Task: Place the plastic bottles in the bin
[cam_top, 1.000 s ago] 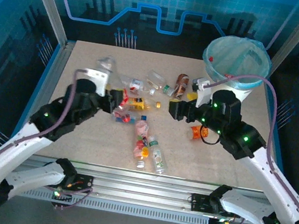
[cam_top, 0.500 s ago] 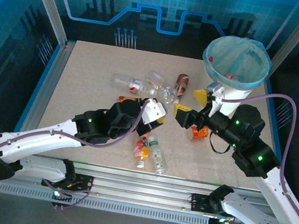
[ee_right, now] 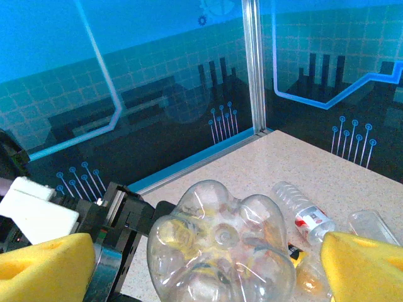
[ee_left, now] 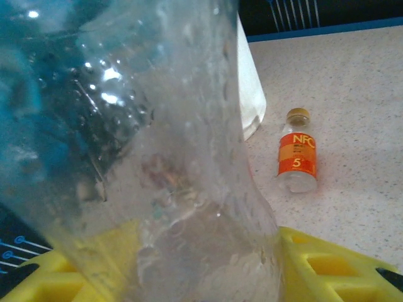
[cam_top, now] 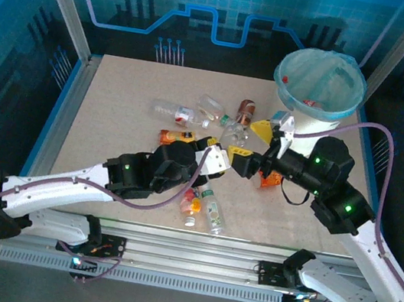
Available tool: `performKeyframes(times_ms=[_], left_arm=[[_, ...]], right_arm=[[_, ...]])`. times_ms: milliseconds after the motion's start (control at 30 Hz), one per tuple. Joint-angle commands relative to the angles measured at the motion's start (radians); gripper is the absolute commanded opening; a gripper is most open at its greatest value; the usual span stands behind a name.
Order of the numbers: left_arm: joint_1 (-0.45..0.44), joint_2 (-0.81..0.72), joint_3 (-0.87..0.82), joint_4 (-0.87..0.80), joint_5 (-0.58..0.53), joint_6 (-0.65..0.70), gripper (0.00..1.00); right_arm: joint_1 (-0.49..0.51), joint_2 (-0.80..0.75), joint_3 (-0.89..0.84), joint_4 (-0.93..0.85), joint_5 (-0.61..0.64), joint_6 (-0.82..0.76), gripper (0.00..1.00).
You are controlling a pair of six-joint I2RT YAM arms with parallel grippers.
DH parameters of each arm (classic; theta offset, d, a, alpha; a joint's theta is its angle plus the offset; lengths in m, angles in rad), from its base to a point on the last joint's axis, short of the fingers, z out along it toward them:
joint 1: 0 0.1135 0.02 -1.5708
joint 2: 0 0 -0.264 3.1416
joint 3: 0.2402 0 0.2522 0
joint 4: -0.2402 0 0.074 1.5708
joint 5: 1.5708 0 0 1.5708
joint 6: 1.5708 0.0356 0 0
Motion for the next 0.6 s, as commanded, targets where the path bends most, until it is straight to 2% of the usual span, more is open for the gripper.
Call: performKeyframes(times_ms=[0, 300, 567], left_arm=[[-0.03, 0.018, -0.003, 0.074, -0.029, 0.057, 0.4], [-0.037, -0.003, -0.056, 0.205, -0.085, 0.121, 0.4], [-0.037, -0.003, -0.086, 0.287, -0.125, 0.159, 0.4]], right_arm=[[-0.009, 0.035, 0.035, -0.027, -0.02, 0.012, 0.94], [-0.041, 0.074, 0.072, -0.069, 0.005, 0.07, 0.93], [-0.116, 0.14, 0.14, -0.114, -0.131, 0.133, 0.92]])
